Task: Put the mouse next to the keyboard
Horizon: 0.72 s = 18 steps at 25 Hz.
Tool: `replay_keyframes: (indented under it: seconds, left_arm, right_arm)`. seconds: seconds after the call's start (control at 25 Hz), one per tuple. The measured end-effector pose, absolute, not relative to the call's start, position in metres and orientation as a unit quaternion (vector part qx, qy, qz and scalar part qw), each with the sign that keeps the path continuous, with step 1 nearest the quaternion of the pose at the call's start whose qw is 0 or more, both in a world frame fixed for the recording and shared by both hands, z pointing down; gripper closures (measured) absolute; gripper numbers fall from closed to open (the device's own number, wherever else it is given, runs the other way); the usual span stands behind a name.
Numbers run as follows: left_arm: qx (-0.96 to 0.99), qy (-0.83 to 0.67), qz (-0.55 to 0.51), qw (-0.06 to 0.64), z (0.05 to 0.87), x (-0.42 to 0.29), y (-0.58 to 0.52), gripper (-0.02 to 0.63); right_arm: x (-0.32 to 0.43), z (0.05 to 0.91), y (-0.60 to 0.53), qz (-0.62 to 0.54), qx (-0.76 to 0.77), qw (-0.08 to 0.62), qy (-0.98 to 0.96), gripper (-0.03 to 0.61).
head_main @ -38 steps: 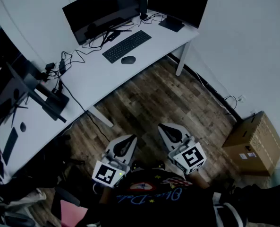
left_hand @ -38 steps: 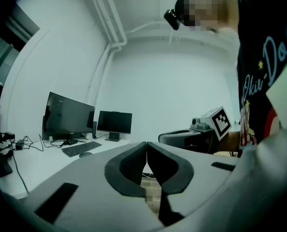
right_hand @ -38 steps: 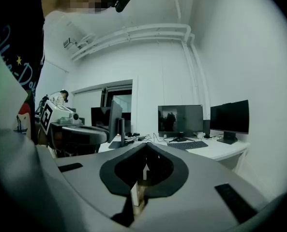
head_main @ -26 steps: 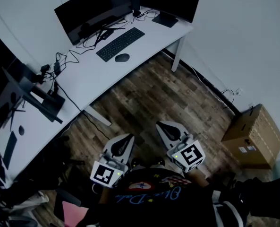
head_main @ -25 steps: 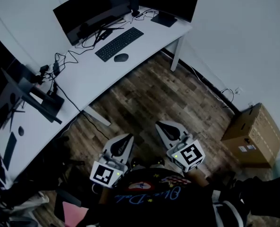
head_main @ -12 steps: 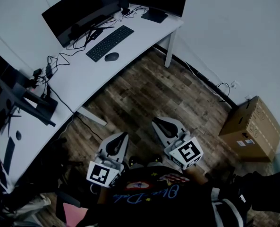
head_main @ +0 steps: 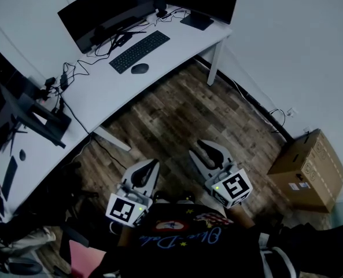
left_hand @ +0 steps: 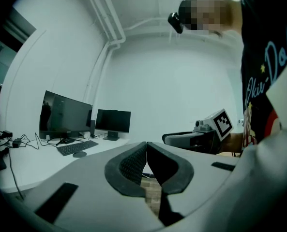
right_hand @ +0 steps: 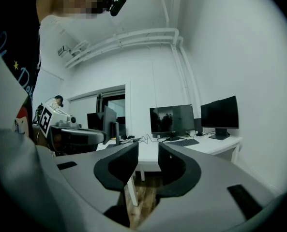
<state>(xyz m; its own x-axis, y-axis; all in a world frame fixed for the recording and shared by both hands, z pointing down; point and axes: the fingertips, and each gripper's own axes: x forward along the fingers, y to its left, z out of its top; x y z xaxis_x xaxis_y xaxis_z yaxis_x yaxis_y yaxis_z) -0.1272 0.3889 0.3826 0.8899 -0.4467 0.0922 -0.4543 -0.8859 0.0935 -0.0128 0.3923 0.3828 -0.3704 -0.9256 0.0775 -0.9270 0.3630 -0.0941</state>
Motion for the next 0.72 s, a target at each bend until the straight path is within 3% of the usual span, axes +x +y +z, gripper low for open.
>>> replay_keyframes:
  seconds: [0.72]
  left_arm:
    - [0.969, -0.238, 0.016, 0.066, 0.391, -0.108, 0.356, 0.609]
  right_arm:
    - [0.007, 0.392, 0.364, 0.070, 0.556, -0.005, -0.828, 0.446]
